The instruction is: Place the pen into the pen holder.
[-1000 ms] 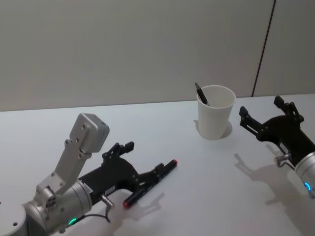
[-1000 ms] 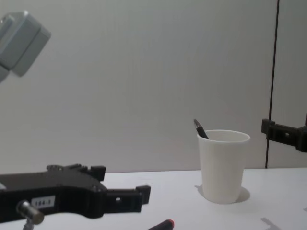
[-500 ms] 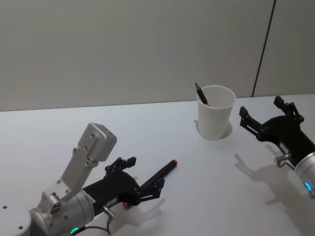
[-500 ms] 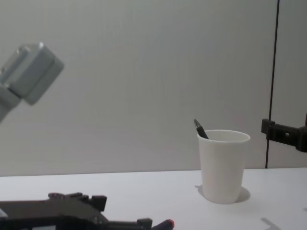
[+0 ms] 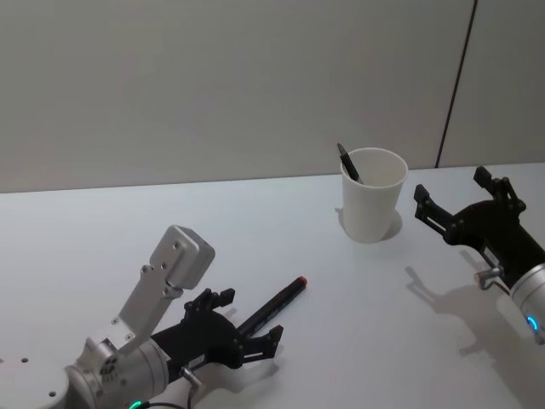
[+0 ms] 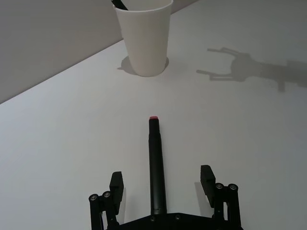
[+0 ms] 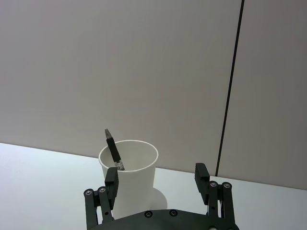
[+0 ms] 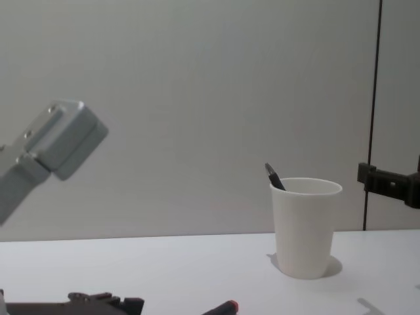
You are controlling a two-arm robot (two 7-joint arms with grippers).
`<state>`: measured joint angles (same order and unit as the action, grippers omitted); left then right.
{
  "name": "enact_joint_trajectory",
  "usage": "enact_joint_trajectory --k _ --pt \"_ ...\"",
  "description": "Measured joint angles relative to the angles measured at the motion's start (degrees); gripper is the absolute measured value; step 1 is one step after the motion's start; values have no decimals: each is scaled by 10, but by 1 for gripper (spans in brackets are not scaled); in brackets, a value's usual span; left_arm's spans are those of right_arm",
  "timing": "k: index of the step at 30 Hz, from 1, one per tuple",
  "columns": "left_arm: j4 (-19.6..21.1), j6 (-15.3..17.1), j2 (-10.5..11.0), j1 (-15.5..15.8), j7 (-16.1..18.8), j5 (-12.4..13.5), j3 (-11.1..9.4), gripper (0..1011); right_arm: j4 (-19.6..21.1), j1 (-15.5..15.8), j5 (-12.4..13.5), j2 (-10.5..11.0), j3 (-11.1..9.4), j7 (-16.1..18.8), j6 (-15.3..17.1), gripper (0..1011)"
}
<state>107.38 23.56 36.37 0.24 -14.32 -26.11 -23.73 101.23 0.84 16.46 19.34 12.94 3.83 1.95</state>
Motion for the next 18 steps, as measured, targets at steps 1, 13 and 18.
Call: enact_joint_trajectory --k 1,13,18 --pt "-1 2 -1 0 0 1 0 1001 0 0 0 0 0 0 0 1002" --pt "-8 18 -7 3 3 16 -4 1001 0 0 0 0 0 0 0 1002" --pt "-10 26 -9 3 6 22 -5 1001 0 0 0 0 0 0 0 1002"
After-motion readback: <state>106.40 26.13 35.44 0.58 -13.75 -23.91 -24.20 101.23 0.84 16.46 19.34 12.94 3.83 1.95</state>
